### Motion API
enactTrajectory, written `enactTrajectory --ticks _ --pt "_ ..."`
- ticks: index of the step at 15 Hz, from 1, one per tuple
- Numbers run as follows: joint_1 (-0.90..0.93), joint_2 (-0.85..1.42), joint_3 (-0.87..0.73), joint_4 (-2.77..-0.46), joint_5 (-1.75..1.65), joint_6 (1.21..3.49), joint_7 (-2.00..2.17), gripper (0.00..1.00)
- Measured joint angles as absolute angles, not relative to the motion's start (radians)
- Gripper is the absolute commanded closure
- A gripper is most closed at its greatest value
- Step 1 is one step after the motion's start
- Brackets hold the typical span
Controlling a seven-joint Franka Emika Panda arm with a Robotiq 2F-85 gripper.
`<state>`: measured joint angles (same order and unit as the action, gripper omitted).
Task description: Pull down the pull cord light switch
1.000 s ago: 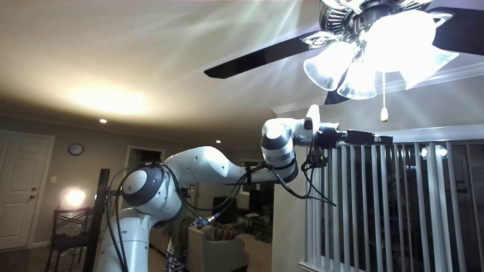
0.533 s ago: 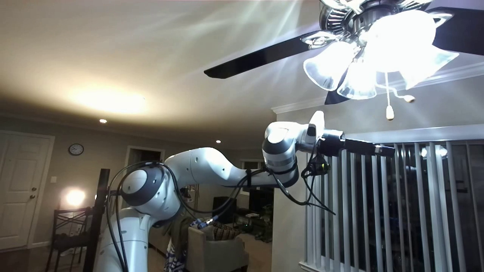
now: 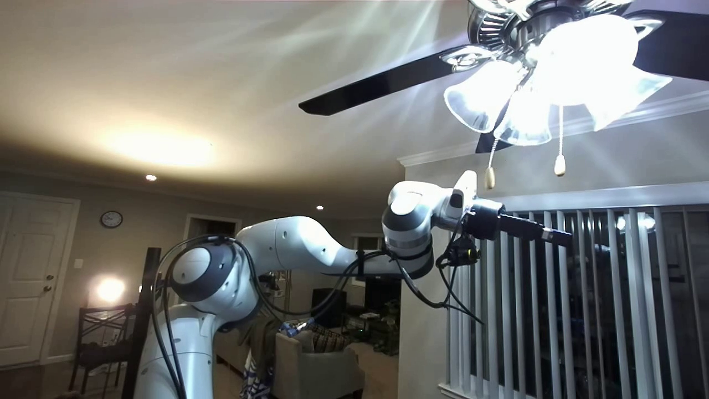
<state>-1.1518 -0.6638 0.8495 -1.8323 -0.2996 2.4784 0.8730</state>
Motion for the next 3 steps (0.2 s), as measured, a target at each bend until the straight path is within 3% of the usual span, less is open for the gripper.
enactTrajectory --ticks 3 --pt "-1.149 -0.662 0.848 -1.834 -0.3 2.478 0.873 0.0"
